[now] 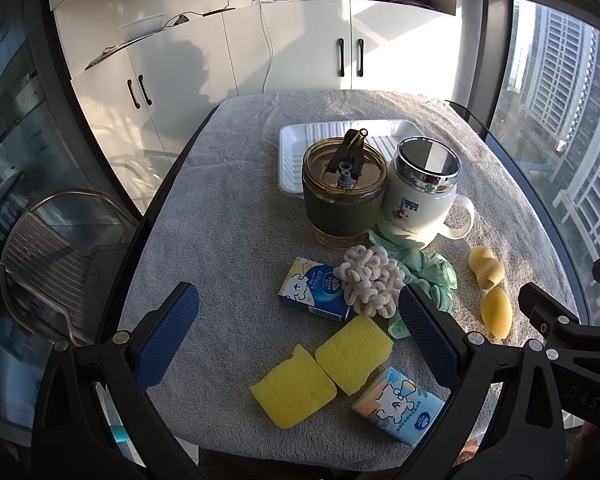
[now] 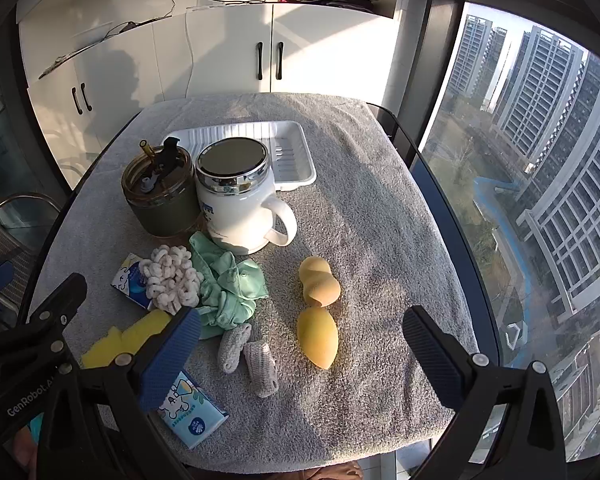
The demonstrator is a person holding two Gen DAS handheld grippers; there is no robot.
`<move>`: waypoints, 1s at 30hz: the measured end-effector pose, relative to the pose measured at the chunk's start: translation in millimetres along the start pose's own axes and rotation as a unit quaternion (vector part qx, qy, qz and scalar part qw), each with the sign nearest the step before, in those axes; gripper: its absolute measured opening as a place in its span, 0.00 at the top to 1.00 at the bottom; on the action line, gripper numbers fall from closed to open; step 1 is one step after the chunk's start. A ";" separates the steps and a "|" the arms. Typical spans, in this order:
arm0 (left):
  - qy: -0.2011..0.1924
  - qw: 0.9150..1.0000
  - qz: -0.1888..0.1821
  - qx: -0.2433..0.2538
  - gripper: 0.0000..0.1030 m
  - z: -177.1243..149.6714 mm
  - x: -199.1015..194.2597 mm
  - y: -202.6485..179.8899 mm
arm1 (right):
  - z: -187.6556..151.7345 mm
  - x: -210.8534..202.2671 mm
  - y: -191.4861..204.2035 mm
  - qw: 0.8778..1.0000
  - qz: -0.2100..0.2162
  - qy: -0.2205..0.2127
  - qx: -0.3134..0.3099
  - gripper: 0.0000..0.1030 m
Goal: Organize soft objects
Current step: 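Move both tools toward the yellow sponges and grey knit sock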
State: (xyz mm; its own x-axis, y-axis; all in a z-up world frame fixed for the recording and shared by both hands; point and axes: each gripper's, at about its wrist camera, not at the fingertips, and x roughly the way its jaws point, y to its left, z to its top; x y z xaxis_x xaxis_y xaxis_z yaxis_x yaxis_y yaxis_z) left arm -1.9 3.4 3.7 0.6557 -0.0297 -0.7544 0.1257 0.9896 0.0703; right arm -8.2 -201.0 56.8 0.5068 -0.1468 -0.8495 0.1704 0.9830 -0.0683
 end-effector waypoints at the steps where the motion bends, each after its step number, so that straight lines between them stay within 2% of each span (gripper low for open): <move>1: 0.000 1.000 0.000 0.000 0.02 0.0 -0.2 0.2 | -0.2 0.2 -0.5 1.000 -0.001 -0.001 0.000 0.00; 6: -0.001 1.000 0.000 -0.001 0.02 0.0 -0.4 -0.6 | -0.8 0.2 -2.4 1.000 0.003 -0.011 0.005 0.00; 11: -0.001 1.000 0.000 0.000 0.02 0.0 -0.5 -1.0 | -0.6 1.5 -2.4 1.000 -0.002 -0.003 -0.001 0.00; 18: -0.007 1.000 -0.008 -0.001 0.02 -4.7 9.0 4.8 | -2.9 6.8 -6.1 1.000 -0.021 0.004 -0.008 0.00; 21: -0.003 1.000 0.000 0.008 0.02 -9.8 13.0 6.6 | -3.8 8.7 -8.2 0.999 -0.030 0.003 -0.014 0.00; 23: -0.001 1.000 0.002 0.017 0.02 -15.8 16.2 8.5 | -6.2 9.9 -10.3 0.999 -0.034 -0.001 -0.018 0.00; 25: 0.004 1.000 0.001 0.029 0.02 -26.3 22.0 11.2 | -11.1 15.6 -12.0 1.000 -0.018 0.002 -0.016 0.00; 30: 0.032 0.997 -0.013 0.063 0.02 -59.3 43.8 14.8 | -31.0 42.6 -15.5 0.999 -0.008 0.007 -0.036 0.01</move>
State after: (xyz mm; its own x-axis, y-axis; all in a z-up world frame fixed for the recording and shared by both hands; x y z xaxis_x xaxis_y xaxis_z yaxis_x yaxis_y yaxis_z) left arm -15.5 25.1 -67.0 0.6031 -0.0416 -0.7966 0.2373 0.9628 0.1294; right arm -15.4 -219.1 5.5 0.4930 -0.1625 -0.8547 0.1180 0.9858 -0.1194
